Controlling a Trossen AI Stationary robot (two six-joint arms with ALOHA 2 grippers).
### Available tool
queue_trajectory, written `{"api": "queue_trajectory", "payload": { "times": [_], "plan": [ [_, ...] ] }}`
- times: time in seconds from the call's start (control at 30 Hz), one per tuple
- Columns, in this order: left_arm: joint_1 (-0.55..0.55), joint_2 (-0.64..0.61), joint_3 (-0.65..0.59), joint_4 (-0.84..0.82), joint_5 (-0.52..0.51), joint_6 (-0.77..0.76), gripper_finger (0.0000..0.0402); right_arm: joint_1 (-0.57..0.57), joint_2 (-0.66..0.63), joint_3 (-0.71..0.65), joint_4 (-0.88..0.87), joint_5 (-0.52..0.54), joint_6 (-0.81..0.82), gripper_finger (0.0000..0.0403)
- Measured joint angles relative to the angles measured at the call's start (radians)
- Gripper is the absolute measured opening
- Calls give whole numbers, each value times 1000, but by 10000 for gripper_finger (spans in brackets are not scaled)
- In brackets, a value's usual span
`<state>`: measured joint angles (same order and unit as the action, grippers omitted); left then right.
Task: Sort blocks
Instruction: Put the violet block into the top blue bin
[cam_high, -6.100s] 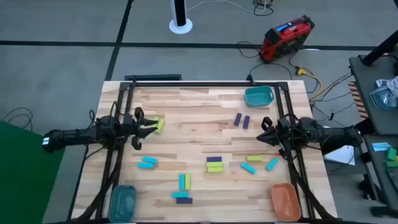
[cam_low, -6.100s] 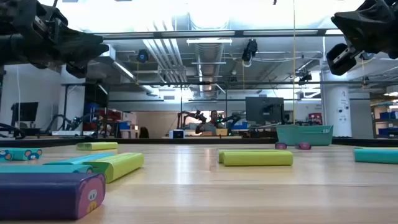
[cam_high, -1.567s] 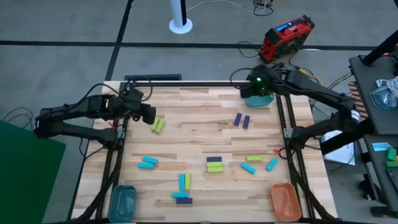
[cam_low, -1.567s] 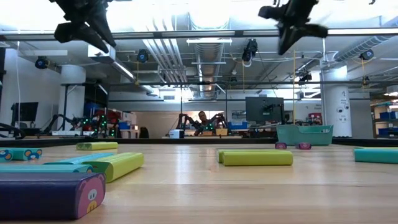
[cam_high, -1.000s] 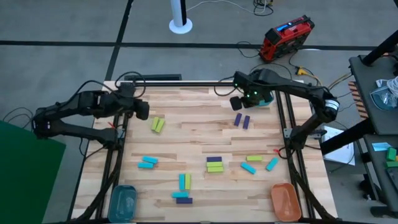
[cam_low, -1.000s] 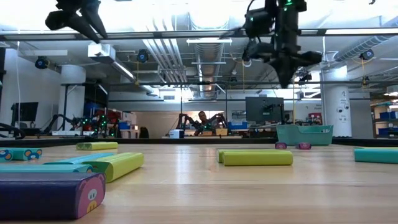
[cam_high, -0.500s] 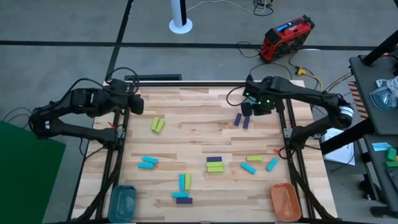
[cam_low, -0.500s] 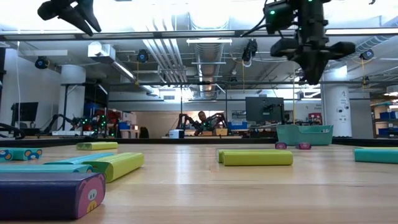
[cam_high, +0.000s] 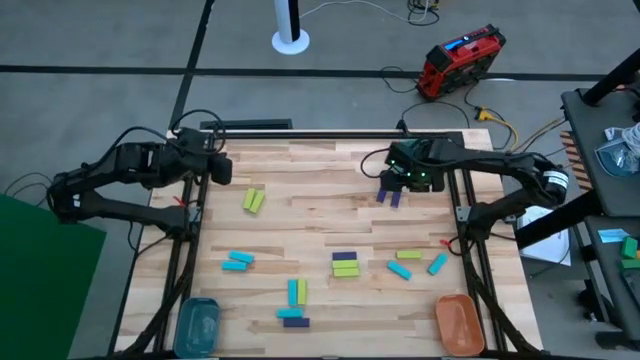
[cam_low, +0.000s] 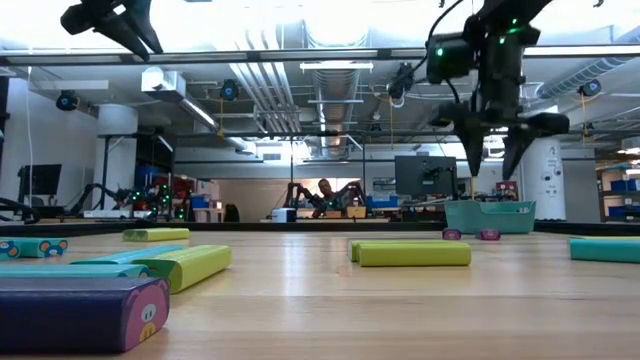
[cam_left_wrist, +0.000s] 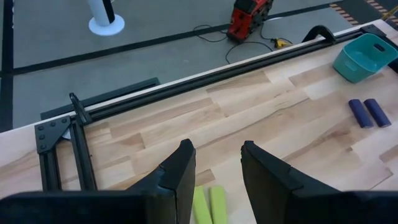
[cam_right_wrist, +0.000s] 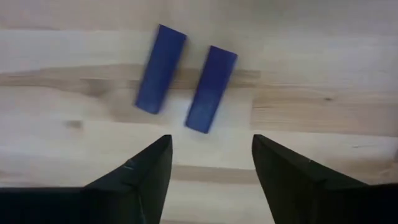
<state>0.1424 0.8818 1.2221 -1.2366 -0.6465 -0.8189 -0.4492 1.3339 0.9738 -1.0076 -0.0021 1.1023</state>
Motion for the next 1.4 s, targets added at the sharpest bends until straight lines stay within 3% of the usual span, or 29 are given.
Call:
{"api": "queue_trajectory", "payload": {
  "times": [0.87, 1.17, 1.4],
  "plan": [
    [0, 0, -1, 1, -25, 22, 109, 0, 273, -56, 139, 28, -51, 230],
    [0, 0, -1, 0, -25, 24, 109, 0, 301, -53, 143, 27, -128, 204],
    [0, 0, -1, 0, -25, 24, 109, 0, 302, -55, 152, 23, -153, 158]
  ]
}}
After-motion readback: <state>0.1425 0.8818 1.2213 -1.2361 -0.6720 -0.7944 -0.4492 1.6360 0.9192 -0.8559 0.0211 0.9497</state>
